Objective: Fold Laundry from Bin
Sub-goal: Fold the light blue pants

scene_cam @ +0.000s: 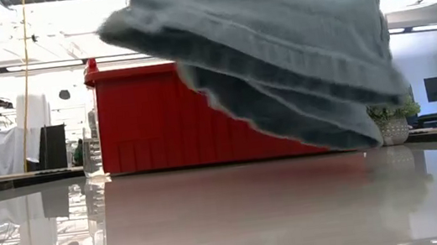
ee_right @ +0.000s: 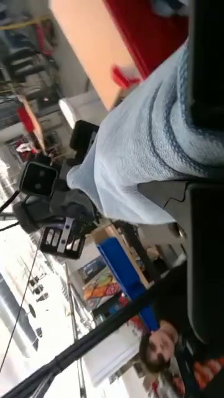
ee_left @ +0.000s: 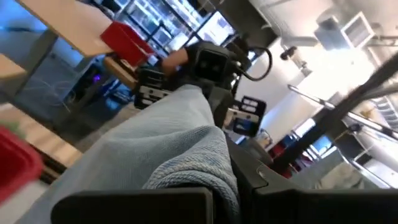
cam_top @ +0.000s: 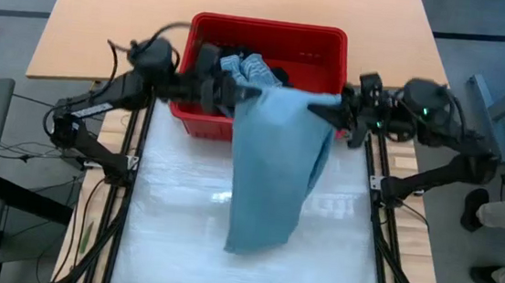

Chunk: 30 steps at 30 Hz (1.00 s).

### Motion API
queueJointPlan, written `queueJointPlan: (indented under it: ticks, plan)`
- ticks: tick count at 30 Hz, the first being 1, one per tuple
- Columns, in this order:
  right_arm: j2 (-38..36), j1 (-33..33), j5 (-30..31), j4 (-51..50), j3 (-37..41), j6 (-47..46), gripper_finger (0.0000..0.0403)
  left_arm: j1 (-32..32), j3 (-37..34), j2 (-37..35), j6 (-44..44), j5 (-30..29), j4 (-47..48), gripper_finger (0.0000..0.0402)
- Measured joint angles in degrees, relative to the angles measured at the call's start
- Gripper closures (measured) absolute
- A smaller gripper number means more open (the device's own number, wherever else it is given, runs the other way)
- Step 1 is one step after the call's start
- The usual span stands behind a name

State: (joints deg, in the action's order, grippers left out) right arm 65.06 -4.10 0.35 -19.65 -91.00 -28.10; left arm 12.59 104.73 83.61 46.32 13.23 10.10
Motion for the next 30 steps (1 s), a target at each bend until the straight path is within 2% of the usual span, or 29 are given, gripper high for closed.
queueJointPlan:
  ticks: [5, 7, 10, 13, 14, 16, 19, 21, 25, 27, 30]
  plan:
    - [2.4, -13.0, -15.9, 5.8, -0.7, 5.2, 0.0368, 8.3, 0.0, 0.9, 1.6, 9.8, -7.5, 0.0401]
    - [3.6, -15.3, -18.5, 5.9, -2.5, 5.5, 0.0368, 9.2, 0.0, 0.8, 1.9, 10.6, -9.4, 0.0401]
    - [4.1, -13.6, -21.4, 5.3, -3.9, 6.0, 0.0368, 6.6, 0.0, 0.1, 0.2, 13.1, -10.6, 0.0401]
    - [3.7, -7.2, -22.8, 1.1, -4.2, 8.1, 0.0368, -0.9, 0.0, -1.4, -5.7, 14.0, -5.6, 0.0401]
    - [3.7, -4.2, -22.4, -1.8, -4.1, 9.6, 0.0368, -4.4, 0.0, -2.0, -8.9, 11.8, -1.2, 0.0401]
    - [3.7, 3.1, -17.9, -4.9, -1.8, 11.4, 0.0368, -12.1, 0.0, -2.3, -14.9, 3.7, 7.7, 0.0401]
    - [3.1, 14.1, -8.6, 0.4, 7.2, 8.4, 0.0368, -23.0, -4.6, -2.2, -17.3, -9.3, 12.1, 0.0401]
    - [2.7, 20.4, -4.8, 9.7, 15.1, 3.6, 0.0368, -28.5, -9.6, -2.0, -16.3, -12.3, 9.5, 0.0401]
    - [3.3, 32.5, 1.9, 29.1, 28.3, -6.1, 0.0368, -36.8, -20.1, -2.1, -11.0, -13.9, -1.5, 0.0401]
    - [4.4, 37.6, 7.0, 33.8, 32.0, -9.7, 0.0368, -40.2, -25.2, -2.1, -7.7, -16.9, -7.3, 0.0401]
    - [6.6, 43.4, 12.9, 35.3, 34.8, -13.3, 0.0367, -44.2, -32.8, -1.9, -4.9, -23.3, -17.2, 0.0401]
